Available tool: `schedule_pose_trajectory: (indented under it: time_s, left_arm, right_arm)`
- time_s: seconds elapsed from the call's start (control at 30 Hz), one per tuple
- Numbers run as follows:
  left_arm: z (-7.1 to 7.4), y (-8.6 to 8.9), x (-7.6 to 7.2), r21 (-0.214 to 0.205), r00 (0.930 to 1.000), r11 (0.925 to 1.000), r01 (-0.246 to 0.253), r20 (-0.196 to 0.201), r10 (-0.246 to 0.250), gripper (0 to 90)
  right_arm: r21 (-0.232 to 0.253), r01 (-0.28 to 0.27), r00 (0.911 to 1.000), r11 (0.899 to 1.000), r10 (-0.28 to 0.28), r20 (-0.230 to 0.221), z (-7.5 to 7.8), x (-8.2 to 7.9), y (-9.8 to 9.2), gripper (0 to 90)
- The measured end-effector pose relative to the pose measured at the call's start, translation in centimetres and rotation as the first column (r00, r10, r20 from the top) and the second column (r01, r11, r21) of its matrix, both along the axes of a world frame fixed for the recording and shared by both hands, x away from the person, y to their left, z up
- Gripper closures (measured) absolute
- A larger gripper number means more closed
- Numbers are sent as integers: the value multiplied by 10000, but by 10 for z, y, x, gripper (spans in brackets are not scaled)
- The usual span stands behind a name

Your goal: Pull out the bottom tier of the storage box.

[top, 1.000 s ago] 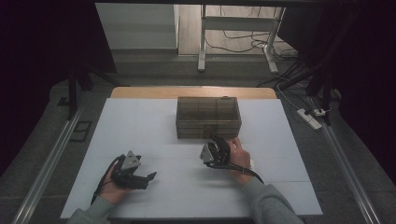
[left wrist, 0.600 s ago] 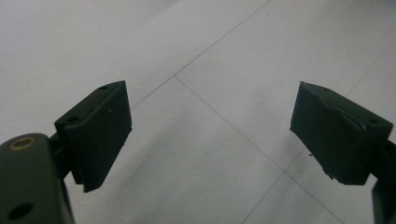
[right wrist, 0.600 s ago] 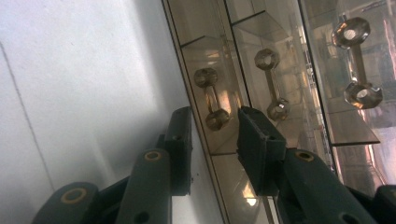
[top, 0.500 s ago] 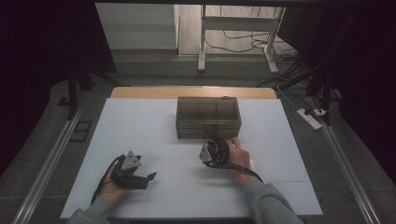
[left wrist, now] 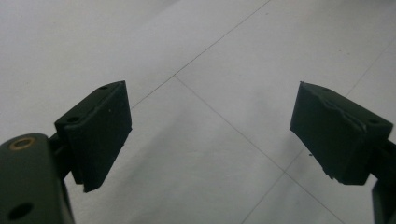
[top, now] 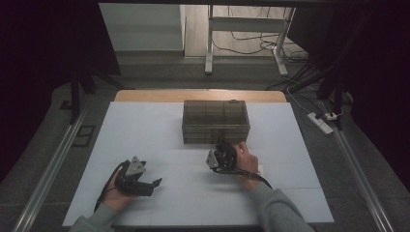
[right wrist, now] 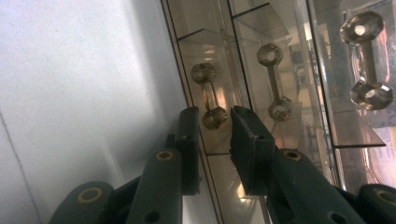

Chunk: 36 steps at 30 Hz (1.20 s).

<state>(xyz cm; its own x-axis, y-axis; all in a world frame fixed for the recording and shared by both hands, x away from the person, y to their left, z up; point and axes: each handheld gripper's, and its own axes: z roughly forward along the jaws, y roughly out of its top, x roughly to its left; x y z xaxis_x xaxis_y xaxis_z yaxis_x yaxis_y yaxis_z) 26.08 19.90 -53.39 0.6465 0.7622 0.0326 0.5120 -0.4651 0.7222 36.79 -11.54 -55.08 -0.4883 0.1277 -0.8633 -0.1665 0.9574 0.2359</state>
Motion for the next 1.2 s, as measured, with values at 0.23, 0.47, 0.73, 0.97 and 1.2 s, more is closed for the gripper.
schedule_pose_trajectory:
  time_s: [0.23,0.47,0.73,0.97,1.2]
  left_arm:
    - [0,0,0,4,10000,10000,-4,-5,4,127]
    - [0,0,0,1,10000,10000,-1,7,1,127]
    - [0,0,0,23,10000,10000,12,-1,-12,127]
    - [0,0,0,27,10000,10000,14,3,-14,127]
    - [0,0,0,22,10000,10000,-1,5,1,128]
  right_arm:
    - [-146,5,9999,9999,-3,130,-2,1,1,751]
    - [-179,3,9999,9998,-1,165,-3,3,0,766]
    - [-266,-59,9996,9996,67,278,-4,2,1,766]
    - [-265,-120,9992,9996,130,367,-5,2,3,767]
    - [-507,-62,9986,9987,88,518,-5,1,5,770]
